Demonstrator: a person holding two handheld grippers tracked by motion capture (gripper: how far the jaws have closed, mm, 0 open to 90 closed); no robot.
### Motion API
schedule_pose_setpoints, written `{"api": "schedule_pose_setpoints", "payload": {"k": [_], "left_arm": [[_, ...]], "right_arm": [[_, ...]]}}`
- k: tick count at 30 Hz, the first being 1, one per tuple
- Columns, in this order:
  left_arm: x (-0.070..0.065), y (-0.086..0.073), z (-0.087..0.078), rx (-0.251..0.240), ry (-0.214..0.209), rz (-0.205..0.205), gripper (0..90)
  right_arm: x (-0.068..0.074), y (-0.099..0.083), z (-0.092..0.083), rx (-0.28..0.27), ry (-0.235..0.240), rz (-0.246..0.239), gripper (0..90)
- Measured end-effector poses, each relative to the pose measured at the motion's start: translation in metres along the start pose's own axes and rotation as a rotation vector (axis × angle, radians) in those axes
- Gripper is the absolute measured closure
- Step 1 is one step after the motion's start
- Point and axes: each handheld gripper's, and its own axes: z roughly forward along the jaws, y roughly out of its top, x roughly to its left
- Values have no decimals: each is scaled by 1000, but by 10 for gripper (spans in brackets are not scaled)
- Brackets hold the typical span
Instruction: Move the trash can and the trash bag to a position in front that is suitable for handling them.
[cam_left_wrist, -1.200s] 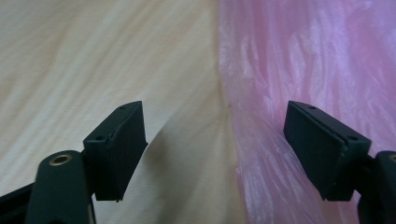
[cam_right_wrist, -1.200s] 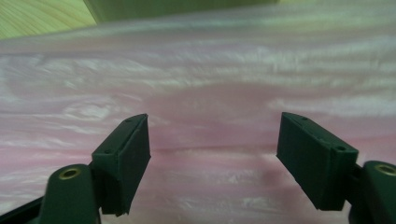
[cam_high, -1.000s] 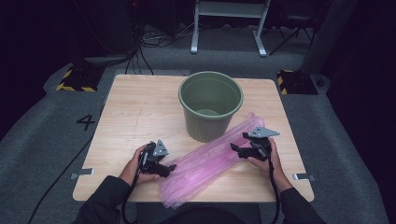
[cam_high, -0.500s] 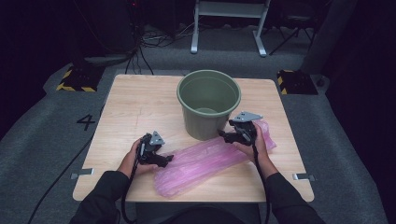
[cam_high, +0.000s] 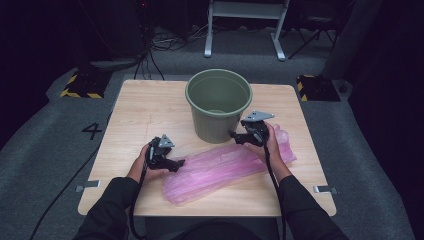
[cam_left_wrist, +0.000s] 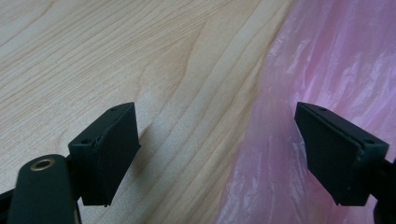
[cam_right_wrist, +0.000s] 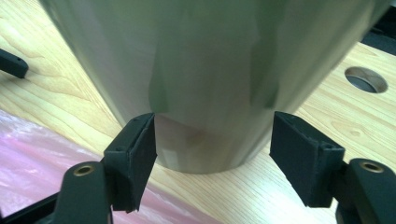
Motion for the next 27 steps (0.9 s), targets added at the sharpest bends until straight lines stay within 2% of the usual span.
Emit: {"api": "schedule_pose_setpoints", "payload": {"k": [3, 6, 9, 10, 14, 16, 21, 27], "left_arm": [[-1, 0, -1, 3, 6, -8, 155], [-1, -1, -2, 9, 9, -8, 155], [-2, -2, -3, 13, 6, -16, 156], [-2, -2, -3, 12, 6, -18, 155], [-2, -3, -5, 14, 11, -14, 156], [-3, -4, -4, 8, 11, -19, 155], [-1, -9, -4, -31, 1, -8, 155], [-1, -8, -4, -28, -1, -5, 154]], "right_arm": [[-5, -5, -10, -5, 7, 29, 316], [-3, -14, -28, -6, -21, -15, 296], [1, -31, -50, 8, -19, -25, 294], [3, -37, -57, 11, -32, -34, 295], [11, -65, -77, 52, -27, -25, 303], [12, -79, -82, 88, -28, -16, 301], [2, -103, -89, 100, -31, 66, 300], [-15, -112, -79, 132, -100, 71, 298]]}}
